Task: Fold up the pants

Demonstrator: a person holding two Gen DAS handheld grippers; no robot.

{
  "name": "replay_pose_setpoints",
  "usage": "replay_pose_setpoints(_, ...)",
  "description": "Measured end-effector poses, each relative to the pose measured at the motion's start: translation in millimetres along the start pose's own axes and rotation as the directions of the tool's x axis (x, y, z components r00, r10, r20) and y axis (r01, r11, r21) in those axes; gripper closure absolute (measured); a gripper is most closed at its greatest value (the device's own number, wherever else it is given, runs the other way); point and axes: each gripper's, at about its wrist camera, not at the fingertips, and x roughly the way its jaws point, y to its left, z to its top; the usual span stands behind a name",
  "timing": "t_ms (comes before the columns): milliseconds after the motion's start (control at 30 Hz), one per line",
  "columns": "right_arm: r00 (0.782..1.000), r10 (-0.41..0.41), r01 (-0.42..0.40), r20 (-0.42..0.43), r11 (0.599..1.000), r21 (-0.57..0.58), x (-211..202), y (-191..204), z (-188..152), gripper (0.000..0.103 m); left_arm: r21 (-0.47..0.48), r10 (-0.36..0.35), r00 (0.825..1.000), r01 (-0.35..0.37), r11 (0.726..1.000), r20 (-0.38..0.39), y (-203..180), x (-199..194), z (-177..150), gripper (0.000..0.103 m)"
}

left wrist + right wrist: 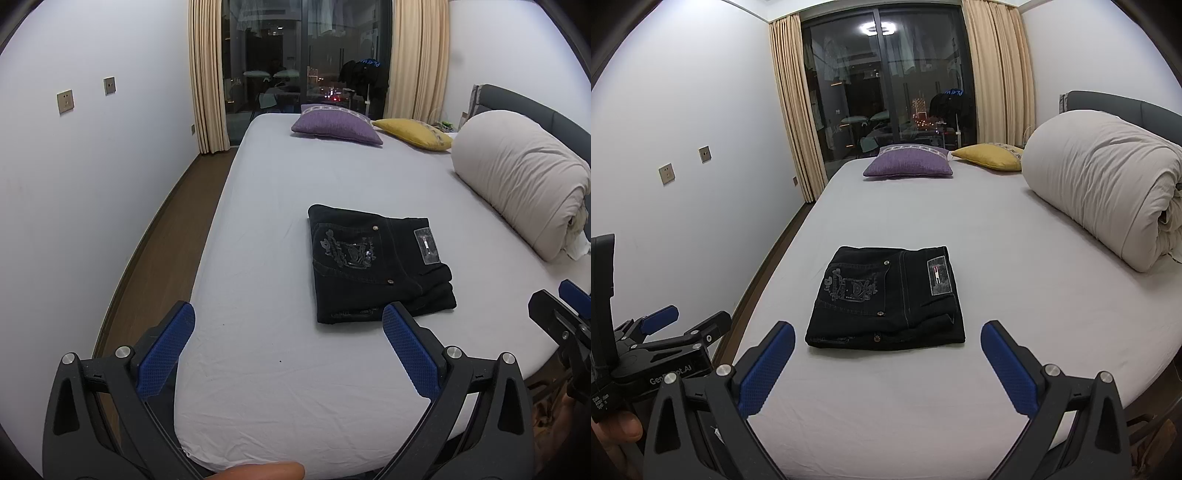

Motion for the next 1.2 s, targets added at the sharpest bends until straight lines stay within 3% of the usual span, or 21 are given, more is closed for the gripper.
replay_pose_setpoints(1200,0.999,0.01,-0.01,-0.042,1.0,0.003,16.5,-3.0,-6.3,0.0,0.007,0.005,0.999,-0.004,1.0,-0.04,4.3,15.2,-1.7,0.0)
